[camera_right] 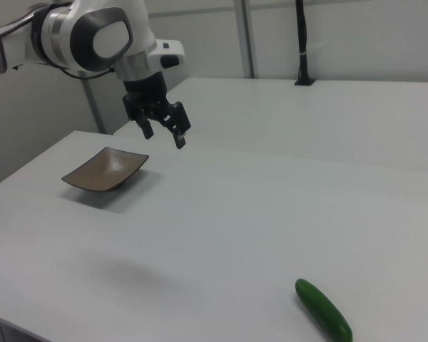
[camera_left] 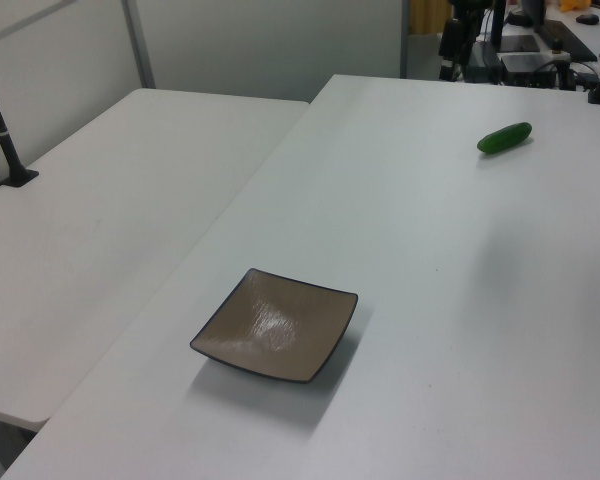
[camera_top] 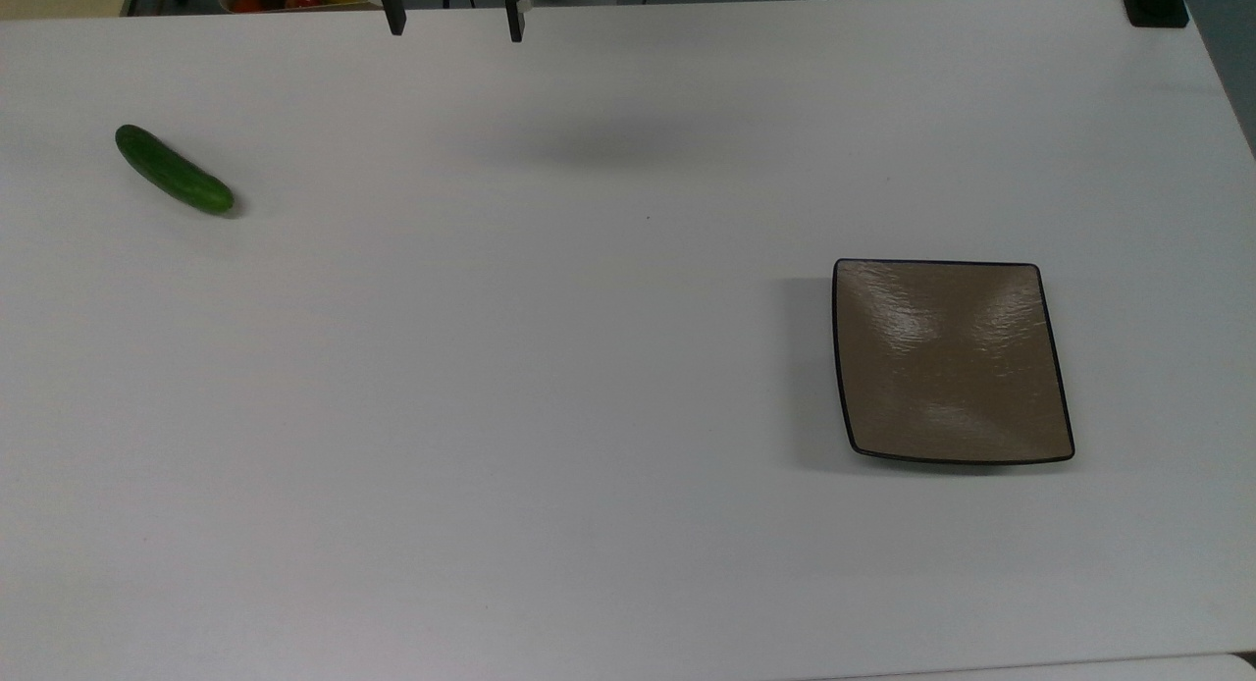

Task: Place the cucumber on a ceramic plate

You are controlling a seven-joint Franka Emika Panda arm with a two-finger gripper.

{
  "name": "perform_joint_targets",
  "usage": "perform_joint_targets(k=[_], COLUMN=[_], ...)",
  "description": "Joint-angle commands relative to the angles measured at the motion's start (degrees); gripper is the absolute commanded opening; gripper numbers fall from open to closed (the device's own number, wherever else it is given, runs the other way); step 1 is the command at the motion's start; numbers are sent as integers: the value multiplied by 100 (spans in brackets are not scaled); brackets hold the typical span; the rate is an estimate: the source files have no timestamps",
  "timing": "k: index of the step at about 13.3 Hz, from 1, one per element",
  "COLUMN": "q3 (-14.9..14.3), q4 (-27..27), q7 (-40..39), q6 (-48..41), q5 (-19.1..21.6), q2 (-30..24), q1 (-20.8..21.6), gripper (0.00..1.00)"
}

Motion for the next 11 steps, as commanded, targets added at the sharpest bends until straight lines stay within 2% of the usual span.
perform_joint_targets(k=[1, 8, 11], q3=[-57, -57, -57], q4=[-65, -74, -83], q7=[132, -16, -893], q6=[29, 21, -23], q5=[116, 37, 37], q2=[-66, -66, -66], q1=[56, 73, 38], gripper=[100, 100, 100])
